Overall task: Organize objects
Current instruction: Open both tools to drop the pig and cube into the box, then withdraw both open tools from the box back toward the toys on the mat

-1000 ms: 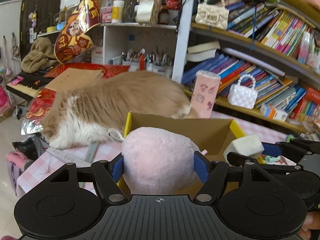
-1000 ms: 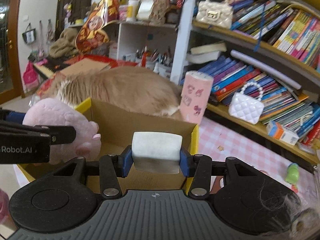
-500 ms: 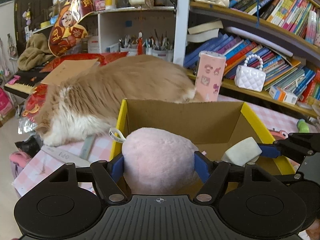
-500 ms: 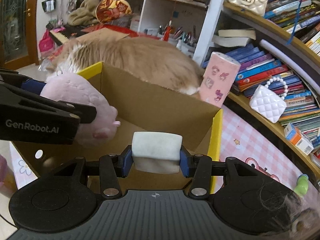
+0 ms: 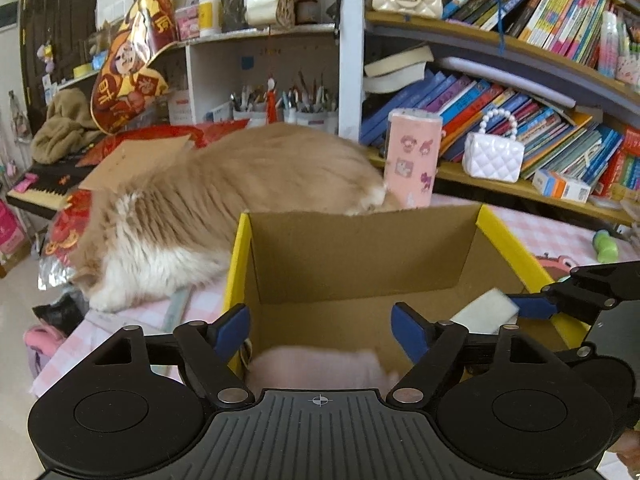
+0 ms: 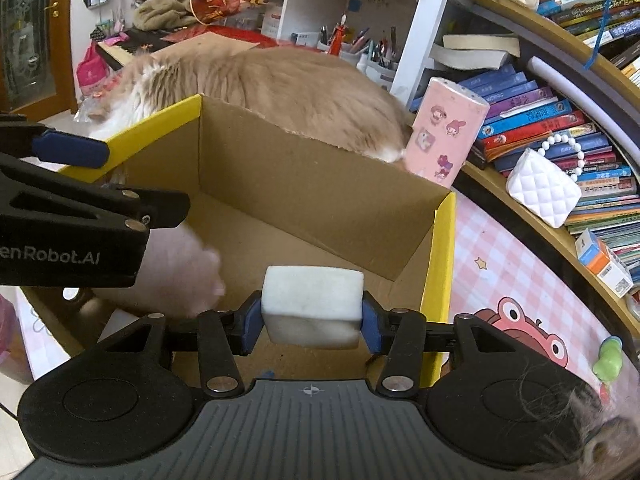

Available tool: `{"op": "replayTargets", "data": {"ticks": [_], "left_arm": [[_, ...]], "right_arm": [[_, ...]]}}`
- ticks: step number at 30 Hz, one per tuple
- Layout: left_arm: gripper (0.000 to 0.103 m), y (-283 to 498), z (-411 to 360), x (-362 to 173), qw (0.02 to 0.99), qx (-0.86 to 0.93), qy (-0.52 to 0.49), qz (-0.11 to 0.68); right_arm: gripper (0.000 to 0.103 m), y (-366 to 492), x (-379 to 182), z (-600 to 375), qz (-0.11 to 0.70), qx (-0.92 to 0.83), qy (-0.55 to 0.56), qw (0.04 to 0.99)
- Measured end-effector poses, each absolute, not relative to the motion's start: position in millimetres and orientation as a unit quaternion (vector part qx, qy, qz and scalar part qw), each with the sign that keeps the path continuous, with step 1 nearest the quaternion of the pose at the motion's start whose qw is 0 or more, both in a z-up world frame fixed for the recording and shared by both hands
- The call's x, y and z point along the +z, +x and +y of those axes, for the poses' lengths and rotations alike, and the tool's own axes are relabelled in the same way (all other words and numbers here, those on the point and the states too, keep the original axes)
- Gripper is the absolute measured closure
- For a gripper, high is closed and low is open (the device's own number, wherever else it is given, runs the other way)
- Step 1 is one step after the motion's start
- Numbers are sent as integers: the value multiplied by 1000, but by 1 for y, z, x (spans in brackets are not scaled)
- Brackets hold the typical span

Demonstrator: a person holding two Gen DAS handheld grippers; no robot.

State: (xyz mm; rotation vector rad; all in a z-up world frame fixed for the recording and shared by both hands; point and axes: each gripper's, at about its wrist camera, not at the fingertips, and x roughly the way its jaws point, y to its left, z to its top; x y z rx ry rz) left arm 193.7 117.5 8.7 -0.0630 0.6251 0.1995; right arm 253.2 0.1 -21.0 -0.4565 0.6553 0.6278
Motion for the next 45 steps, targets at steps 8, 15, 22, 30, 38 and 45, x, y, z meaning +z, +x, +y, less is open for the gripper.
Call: {"op": "replayTargets", "data": {"ticks": [8,15,22,30,38,45], "left_arm": [[18,172,118,24,954,94,-41,282],[14,138,122,42,961,101,-51,250],[13,98,130,52,963,113,-65,234],[13,63,131,39,957,111,-66,259],[13,33,131,22,949,111,-64,287],[13,13,128,12,945,113,-57,301]], "right_arm": [[42,234,2,-4,271,287,-212,894],[40,206,23,-14,227,256,-190,920],[40,172,41,-28,211,227,-141,940],[39,134,30,-43,251,191,-98,944],[39,98,12,-45,290,177,-87,937],[36,68,1,-43,300,169,-98,934]]}}
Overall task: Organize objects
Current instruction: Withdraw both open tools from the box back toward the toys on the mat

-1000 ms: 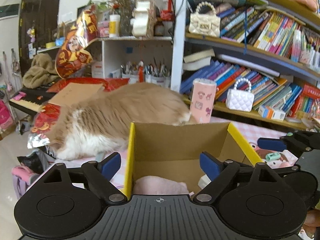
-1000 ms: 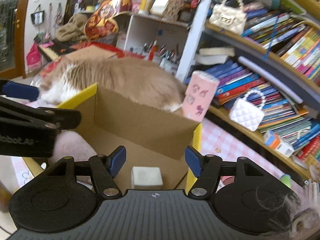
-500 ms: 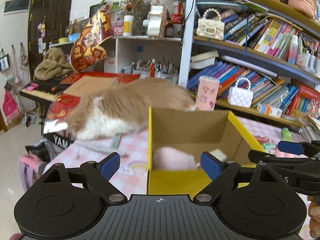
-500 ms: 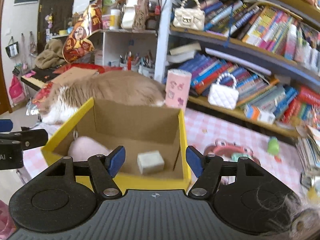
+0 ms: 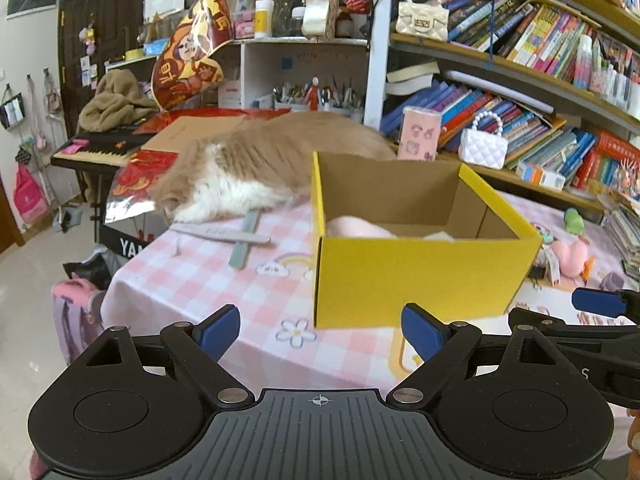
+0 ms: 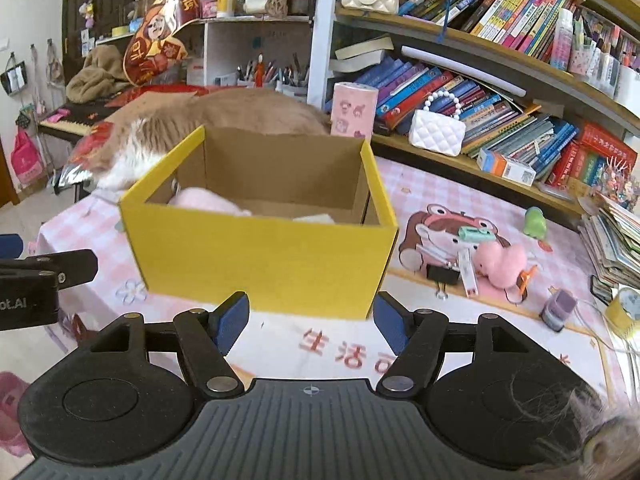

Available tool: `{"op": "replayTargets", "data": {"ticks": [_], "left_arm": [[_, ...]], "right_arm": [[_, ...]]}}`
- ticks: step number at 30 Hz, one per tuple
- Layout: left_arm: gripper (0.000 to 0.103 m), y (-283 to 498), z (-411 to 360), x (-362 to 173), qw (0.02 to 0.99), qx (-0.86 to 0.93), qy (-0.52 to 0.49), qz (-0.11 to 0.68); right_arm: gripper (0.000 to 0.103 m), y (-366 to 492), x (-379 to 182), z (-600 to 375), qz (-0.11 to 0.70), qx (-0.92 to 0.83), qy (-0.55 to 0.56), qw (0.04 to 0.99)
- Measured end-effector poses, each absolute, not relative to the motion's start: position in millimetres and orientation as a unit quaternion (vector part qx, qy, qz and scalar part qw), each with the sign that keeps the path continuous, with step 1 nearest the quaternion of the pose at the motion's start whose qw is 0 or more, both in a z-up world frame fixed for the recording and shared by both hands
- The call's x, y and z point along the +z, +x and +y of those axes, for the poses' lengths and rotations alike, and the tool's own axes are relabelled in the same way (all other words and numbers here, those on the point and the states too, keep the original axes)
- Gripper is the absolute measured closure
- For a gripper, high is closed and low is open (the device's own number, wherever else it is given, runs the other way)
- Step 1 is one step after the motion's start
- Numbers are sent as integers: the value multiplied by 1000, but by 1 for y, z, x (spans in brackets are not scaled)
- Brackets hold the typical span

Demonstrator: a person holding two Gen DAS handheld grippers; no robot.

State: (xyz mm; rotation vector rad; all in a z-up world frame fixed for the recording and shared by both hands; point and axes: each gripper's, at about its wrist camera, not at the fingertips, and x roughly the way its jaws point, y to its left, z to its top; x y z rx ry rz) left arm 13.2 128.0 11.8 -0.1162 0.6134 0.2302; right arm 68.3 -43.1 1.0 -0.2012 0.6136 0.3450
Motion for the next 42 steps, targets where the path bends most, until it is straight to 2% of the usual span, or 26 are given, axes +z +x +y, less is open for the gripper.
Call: {"op": "replayTargets", "data": {"ticks": [22,42], "left_arm": [[11,-11,111,-8,933,65,-46,351],[9,23,71,-17,928,-39,-46,368]], "right_arm": [[30,22,-16,-49,335,132,-87,929],[27,23,-19,-102,352,19,-70,933]]}}
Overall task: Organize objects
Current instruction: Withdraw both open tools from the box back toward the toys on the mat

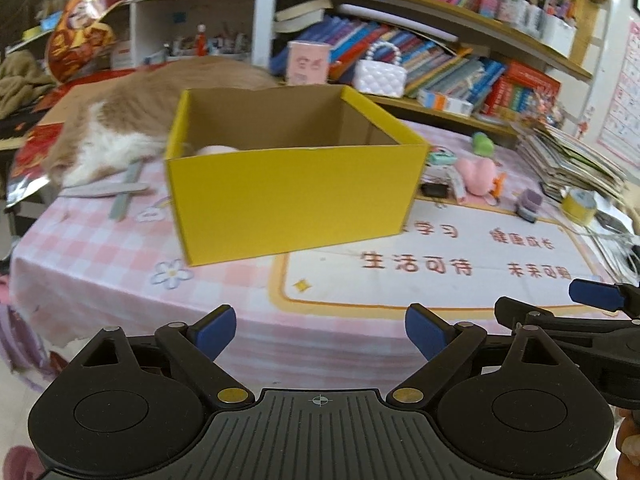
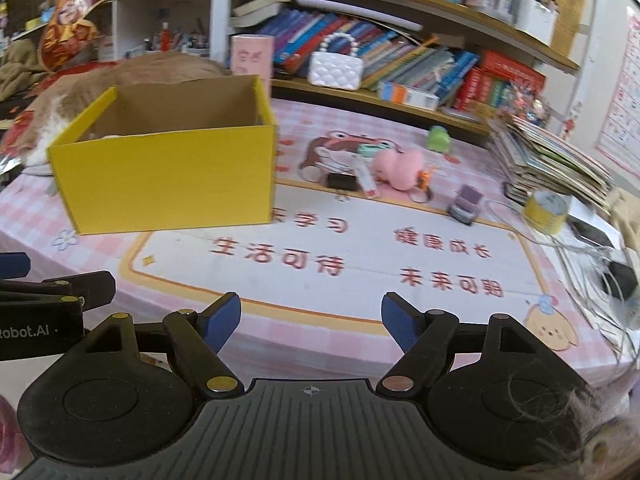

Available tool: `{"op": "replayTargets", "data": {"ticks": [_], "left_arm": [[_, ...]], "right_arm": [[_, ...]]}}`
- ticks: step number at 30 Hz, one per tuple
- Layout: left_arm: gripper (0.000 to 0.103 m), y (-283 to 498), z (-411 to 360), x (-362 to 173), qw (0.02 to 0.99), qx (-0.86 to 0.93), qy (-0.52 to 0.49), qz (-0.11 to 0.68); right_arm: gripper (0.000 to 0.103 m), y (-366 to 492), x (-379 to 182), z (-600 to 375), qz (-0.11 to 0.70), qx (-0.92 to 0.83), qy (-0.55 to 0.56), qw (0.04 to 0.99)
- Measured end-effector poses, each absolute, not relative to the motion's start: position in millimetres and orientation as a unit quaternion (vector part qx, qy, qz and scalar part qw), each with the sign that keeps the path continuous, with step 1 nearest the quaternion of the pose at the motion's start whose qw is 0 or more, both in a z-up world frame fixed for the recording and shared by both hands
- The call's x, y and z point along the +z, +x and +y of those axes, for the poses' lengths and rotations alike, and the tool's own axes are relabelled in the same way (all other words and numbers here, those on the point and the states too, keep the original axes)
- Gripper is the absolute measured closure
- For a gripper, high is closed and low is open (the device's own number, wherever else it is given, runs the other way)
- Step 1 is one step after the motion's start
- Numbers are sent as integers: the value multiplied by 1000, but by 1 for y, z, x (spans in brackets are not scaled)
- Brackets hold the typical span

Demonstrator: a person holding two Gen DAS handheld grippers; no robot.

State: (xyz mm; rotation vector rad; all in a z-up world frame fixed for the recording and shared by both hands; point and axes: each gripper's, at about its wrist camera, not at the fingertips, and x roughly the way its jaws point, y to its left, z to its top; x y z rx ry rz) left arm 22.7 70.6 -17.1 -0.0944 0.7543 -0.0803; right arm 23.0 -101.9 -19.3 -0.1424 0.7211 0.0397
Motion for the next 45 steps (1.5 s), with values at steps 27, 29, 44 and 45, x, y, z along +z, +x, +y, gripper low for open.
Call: {"op": "replayTargets", "data": {"ticks": [27,29,44,45], "left_arm": [[9,107,-65,-21,917,-110,2,384],[9,115,-77,-22,917,-109,4,385],[15,175,-138,-14,934,-62,0,352],[19,181,-141,-16,933,-60,-3,355]], "right_arm": [[25,92,-26,-236,373,-54,-22,926],[25,100,-26,-247,373,-55,-18,926],[28,173,-28,-315,355,-11,-7,935],[28,177,-29,-317,355,-7,-10,935]]}}
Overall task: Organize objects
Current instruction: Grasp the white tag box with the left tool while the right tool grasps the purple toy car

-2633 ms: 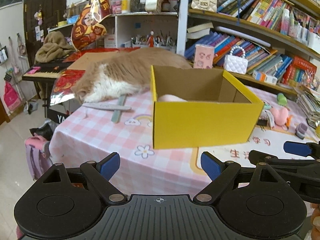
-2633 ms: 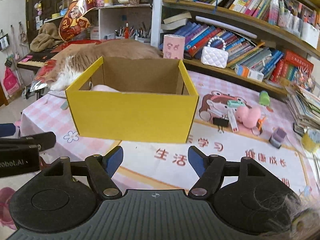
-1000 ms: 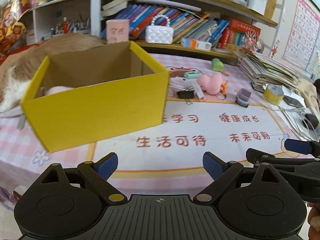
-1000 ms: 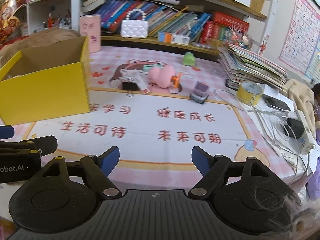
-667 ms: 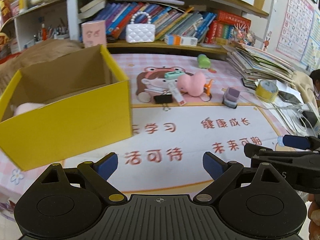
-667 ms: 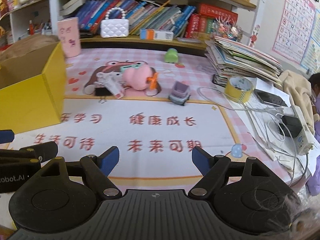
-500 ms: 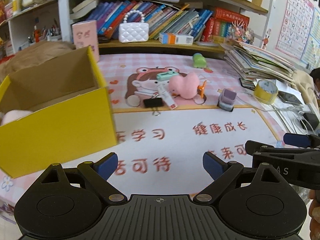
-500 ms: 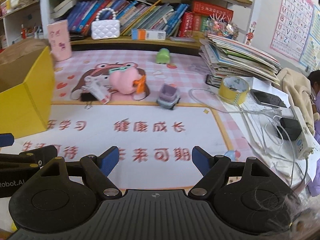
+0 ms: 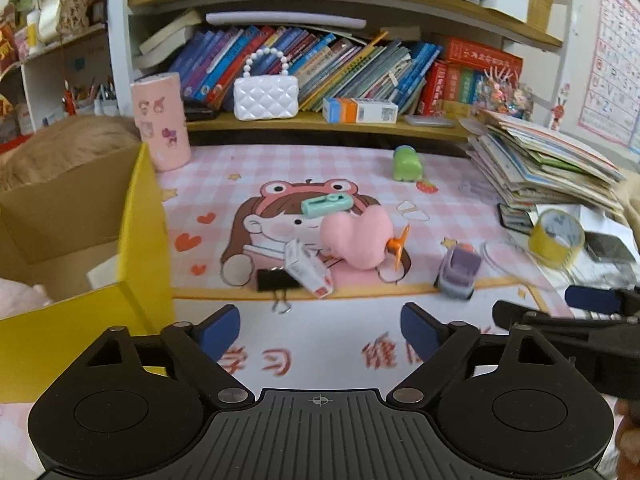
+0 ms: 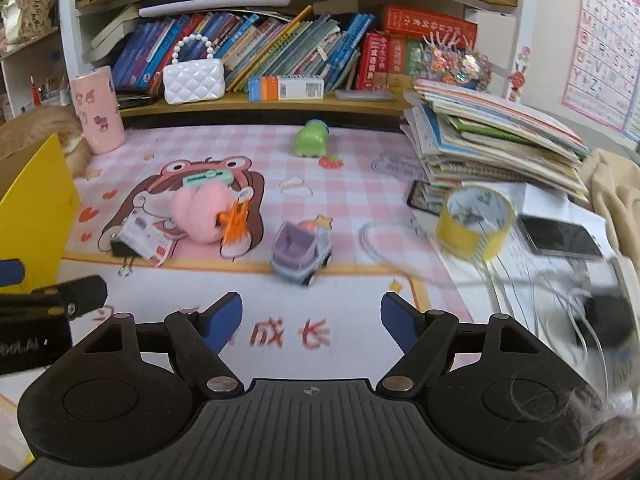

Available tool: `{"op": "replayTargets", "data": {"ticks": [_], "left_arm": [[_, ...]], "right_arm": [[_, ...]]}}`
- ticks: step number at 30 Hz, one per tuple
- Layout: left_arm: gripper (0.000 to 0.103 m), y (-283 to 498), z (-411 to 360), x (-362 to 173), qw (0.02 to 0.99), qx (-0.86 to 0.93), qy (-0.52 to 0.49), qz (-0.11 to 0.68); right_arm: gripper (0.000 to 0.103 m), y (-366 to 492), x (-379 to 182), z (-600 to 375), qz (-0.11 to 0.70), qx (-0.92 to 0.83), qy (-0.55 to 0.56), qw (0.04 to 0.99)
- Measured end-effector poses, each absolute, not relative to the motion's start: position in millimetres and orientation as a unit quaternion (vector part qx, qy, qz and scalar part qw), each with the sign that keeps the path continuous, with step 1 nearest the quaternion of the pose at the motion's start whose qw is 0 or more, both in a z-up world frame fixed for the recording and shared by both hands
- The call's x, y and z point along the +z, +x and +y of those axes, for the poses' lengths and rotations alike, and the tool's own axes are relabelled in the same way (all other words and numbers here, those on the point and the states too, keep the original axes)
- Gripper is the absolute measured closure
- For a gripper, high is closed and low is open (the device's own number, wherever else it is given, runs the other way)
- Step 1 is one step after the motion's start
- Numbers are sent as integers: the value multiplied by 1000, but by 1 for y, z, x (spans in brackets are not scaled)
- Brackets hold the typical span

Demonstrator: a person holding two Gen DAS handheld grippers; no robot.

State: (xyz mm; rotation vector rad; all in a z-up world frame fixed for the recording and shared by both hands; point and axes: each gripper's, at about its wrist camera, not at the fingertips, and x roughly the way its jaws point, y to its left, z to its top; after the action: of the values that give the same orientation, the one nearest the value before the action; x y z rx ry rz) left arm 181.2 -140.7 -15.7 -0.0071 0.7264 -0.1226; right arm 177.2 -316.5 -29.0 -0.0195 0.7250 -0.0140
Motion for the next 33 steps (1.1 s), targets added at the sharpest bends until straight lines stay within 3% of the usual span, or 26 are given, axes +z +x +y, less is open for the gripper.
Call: {"op": "replayTargets", "data": {"ticks": [4,17,28,31,33], "left_arm": [[36,209,-151,-24,928,-38,-13,371],[51,279,-156,-50,917,15,20,397],[82,296,-157,-58,913,-3,11,407],[90,293,-155,-51,914,-16,-10,405],[90,289,-155,-47,915,-23,-13,402]], "right_arm": [[28,196,-37,-324,359,9,-18,933],[28,248,-57,-333,365,52,-23,929],[28,286,-81,-331,392,86,-25,916],[48,291,-84,-328,397,91,-25,913],[49,292,-84,-328,394,94,-27,914]]}}
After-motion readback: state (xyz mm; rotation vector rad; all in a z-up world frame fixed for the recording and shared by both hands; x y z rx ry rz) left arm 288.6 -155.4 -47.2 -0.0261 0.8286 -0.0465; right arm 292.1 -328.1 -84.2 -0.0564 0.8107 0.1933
